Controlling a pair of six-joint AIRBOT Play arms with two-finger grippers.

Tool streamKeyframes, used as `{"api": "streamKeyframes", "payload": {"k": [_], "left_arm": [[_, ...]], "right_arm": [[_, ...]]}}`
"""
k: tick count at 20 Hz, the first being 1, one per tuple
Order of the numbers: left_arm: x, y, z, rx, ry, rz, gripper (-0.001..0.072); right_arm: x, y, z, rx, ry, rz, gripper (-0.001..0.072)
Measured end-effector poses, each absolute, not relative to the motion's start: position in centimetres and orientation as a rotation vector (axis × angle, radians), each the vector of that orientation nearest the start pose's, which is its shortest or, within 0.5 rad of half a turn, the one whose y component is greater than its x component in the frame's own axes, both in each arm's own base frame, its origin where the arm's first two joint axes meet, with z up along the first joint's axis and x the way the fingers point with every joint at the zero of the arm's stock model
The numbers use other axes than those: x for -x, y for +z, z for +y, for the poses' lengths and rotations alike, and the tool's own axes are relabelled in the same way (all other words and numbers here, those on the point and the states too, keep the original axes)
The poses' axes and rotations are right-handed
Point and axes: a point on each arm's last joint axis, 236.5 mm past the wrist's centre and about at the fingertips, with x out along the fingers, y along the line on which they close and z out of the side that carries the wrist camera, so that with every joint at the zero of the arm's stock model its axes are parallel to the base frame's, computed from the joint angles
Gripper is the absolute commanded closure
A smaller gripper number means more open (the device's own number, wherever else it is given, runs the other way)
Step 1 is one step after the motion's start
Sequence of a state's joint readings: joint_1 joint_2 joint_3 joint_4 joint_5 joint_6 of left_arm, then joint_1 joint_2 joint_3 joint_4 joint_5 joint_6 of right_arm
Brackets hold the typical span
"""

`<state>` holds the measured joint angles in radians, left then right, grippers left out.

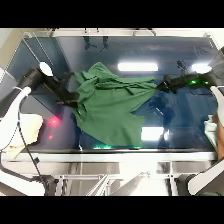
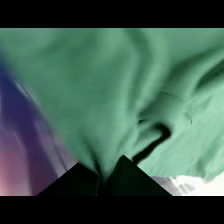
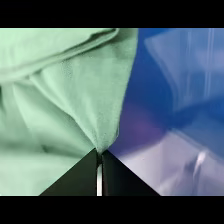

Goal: Fold the shirts.

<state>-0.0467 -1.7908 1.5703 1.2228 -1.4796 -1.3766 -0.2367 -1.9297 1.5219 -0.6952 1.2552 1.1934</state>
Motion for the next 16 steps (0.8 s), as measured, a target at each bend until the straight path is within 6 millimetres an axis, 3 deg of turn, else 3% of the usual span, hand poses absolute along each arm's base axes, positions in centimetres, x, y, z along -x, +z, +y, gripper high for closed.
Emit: {"api": "streamKeyframes", "payload": {"k": [2,4,8,10,11,12,13,14,16], "left_arm": [[-43.2,-5.7,-8.1,0.129,-0.439,1.622,0.069],[-44.9,-5.9,-7.2,0.114,-0.485,1.613,0.069],[-47.6,-6.0,-8.8,0.128,-0.642,1.543,0.069],[-48.5,-6.2,-9.2,0.123,-0.689,1.504,0.0673],[-48.8,-6.4,-9.4,0.118,-0.707,1.49,0.0482],[-48.9,-6.6,-9.6,0.117,-0.725,1.481,0.0386],[-48.9,-6.8,-9.8,0.116,-0.738,1.476,0.0367],[-48.9,-7.0,-9.8,0.114,-0.747,1.475,0.0367],[-48.9,-6.9,-9.4,0.122,-0.75,1.473,0.0358]], "right_arm": [[-44.5,-8.1,6.5,-0.786,0.485,1.38,0.0697],[-39.5,-7.8,8.6,-0.822,0.515,1.435,0.0697],[-30.2,-7.1,14.9,-0.877,0.538,1.477,0.0696],[-26.7,-7.6,17.6,-0.896,0.521,1.477,0.0696],[-25.2,-7.9,18.9,-0.904,0.512,1.473,0.0695],[-24.2,-8.2,19.9,-0.907,0.501,1.467,0.0695],[-23.4,-8.4,20.7,-0.906,0.493,1.461,0.0694],[-23.0,-8.5,21.4,-0.903,0.491,1.452,0.0665],[-22.6,-8.6,22.0,-0.897,0.486,1.433,0.0351]]}}
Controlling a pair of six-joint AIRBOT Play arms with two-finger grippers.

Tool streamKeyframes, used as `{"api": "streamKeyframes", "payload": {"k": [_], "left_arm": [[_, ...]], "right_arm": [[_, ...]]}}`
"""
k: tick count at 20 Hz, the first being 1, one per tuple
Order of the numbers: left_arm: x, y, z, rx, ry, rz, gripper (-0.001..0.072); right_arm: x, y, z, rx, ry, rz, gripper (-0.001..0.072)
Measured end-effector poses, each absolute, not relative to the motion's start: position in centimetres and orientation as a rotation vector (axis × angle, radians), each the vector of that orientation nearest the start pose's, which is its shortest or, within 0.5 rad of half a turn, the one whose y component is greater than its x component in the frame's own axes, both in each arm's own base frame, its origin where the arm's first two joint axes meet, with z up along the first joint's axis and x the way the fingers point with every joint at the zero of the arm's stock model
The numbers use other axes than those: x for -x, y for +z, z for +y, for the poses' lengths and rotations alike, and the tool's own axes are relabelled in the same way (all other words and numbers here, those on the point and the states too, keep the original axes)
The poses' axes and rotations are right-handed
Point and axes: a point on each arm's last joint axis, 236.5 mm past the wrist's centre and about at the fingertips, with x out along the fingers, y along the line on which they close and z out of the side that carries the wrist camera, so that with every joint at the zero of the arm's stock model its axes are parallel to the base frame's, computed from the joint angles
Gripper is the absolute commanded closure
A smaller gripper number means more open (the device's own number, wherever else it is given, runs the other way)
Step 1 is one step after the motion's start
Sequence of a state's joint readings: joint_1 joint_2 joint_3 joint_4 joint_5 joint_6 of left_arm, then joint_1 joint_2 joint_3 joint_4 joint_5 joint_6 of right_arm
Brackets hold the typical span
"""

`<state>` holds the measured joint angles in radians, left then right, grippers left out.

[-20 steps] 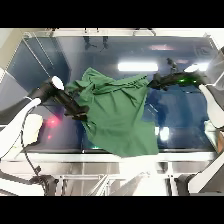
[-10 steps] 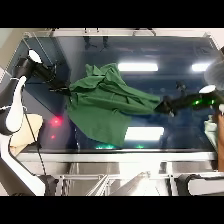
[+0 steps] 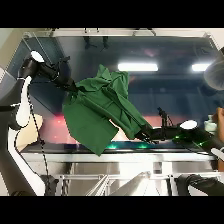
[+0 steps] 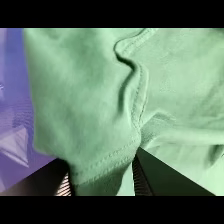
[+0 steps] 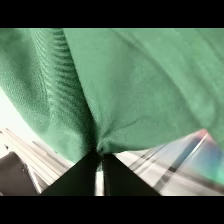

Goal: Fold the shirts.

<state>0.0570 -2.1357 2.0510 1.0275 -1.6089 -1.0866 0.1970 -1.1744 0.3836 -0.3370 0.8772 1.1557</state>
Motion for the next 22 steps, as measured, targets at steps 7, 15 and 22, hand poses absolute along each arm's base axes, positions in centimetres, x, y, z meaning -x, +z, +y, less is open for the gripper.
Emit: {"api": "streamKeyframes", "payload": {"k": [7,15,22], "left_arm": [[-44.2,-2.4,-4.4,0.301,-0.633,1.573,0.0101],[-30.4,-5.6,-6.8,0.535,-0.483,1.766,0.0101],[-25.6,-10.1,-11.8,0.567,-0.481,1.847,0.0101]], "right_arm": [[-26.7,-5.7,17.8,-0.75,0.533,1.328,0.0151],[-32.0,-6.2,10.7,-0.409,0.493,1.312,0.009],[-31.0,-8.4,10.4,-0.382,0.532,1.414,0.0089]]}}
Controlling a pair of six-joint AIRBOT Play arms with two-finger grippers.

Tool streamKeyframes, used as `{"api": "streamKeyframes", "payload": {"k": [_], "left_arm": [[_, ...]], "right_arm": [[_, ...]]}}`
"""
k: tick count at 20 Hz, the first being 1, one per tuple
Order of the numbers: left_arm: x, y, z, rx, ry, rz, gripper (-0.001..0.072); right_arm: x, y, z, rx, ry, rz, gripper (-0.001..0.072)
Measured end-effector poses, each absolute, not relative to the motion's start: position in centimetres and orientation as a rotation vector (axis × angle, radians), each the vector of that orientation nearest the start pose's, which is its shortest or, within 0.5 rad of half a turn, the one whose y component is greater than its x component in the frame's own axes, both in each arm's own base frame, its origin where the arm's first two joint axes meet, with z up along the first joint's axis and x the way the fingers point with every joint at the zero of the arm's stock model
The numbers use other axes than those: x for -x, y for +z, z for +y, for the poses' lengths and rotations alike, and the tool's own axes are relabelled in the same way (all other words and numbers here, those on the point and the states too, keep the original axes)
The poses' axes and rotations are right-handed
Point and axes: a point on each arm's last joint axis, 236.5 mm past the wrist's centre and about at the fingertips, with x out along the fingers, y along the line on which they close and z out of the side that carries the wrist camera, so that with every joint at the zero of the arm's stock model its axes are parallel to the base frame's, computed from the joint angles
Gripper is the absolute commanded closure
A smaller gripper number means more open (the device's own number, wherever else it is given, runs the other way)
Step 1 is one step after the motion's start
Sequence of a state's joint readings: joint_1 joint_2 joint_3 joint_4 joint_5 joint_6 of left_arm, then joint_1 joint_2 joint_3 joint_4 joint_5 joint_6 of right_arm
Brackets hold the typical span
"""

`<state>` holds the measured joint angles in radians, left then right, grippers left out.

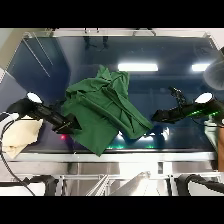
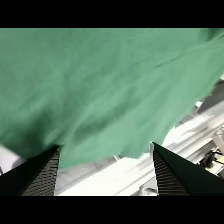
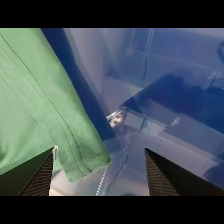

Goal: Fold the shirts.

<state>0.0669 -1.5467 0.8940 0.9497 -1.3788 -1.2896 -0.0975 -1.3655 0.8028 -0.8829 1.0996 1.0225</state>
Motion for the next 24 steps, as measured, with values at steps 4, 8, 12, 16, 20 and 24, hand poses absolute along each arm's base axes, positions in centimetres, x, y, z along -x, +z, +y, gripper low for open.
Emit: {"api": "streamKeyframes", "payload": {"k": [4,8,12,16,20,24], "left_arm": [[-24.6,-10.2,-12.2,0.574,-0.503,1.888,0.0102],[-26.1,-7.5,-10.5,0.573,-0.5,1.791,0.0259],[-25.8,-6.1,-8.4,0.619,-0.44,1.702,0.0257],[-23.0,-7.8,-7.7,0.703,-0.381,1.737,0.0257],[-22.1,-10.1,-8.5,0.729,-0.369,1.792,0.0257],[-23.0,-11.1,-10.3,0.691,-0.421,1.841,0.0258]], "right_arm": [[-30.6,-8.5,10.5,-0.381,0.546,1.434,0.0089],[-30.1,-8.5,10.7,-0.383,0.561,1.45,0.009],[-29.3,-8.3,11.1,-0.36,0.613,1.465,0.0089],[-28.6,-8.3,12.2,-0.306,0.679,1.47,0.009],[-28.8,-8.9,13.2,-0.252,0.701,1.456,0.0091],[-28.6,-9.8,13.9,-0.236,0.714,1.474,0.0098]]}}
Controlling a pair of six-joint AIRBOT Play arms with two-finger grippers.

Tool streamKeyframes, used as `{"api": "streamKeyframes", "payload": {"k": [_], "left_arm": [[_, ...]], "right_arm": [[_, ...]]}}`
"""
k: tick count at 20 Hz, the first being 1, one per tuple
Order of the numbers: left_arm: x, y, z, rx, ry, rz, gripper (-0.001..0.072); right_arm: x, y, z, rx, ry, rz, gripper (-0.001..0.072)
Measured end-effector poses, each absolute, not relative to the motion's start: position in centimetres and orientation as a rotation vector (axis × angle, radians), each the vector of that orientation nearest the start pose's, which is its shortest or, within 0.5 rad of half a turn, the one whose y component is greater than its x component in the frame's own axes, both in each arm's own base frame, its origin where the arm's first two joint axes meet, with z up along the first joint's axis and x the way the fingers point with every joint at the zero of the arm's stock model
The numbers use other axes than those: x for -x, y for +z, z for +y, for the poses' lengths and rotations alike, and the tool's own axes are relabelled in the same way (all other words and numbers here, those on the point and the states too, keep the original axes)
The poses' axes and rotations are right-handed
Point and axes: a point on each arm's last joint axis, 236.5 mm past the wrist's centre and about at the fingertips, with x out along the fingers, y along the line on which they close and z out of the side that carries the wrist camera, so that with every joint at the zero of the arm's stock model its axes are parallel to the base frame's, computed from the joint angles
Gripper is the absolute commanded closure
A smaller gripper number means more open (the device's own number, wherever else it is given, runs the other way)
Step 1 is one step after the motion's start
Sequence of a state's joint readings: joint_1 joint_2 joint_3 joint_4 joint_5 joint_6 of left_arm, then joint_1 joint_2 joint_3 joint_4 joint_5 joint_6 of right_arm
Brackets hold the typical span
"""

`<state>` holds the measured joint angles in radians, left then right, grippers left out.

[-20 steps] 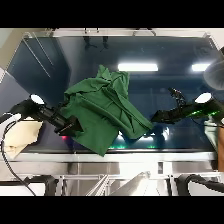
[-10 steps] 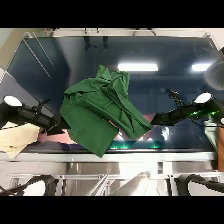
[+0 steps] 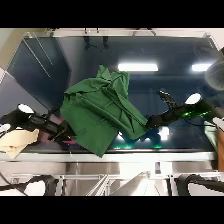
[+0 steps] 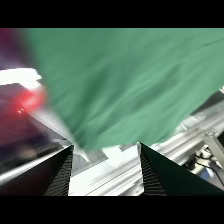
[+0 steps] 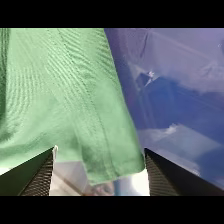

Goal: Fold the shirts.

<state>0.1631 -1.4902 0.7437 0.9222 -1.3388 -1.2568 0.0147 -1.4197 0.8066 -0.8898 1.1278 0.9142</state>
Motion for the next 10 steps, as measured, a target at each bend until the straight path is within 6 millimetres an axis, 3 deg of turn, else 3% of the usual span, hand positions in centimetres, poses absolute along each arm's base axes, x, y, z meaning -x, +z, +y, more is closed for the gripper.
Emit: {"api": "streamKeyframes", "payload": {"k": [2,4,6,8,9,10], "left_arm": [[-23.5,-11.6,-11.3,0.652,-0.45,1.863,0.0304],[-24.0,-12.2,-12.0,0.608,-0.471,1.881,0.0689],[-24.6,-12.5,-12.5,0.568,-0.488,1.879,0.0692],[-25.5,-12.4,-12.8,0.541,-0.496,1.853,0.0691],[-26.1,-12.3,-12.7,0.529,-0.493,1.827,0.0691],[-26.8,-12.2,-12.5,0.518,-0.484,1.8,0.0691]], "right_arm": [[-28.3,-10.3,14.4,-0.238,0.728,1.49,0.0234],[-28.0,-10.6,14.7,-0.231,0.735,1.5,0.0253],[-27.8,-10.8,14.8,-0.223,0.741,1.508,0.0353],[-27.6,-10.9,14.9,-0.218,0.745,1.517,0.0313],[-27.5,-10.9,14.9,-0.219,0.75,1.522,0.0213],[-27.3,-10.8,15.0,-0.224,0.757,1.529,0.0204]]}}
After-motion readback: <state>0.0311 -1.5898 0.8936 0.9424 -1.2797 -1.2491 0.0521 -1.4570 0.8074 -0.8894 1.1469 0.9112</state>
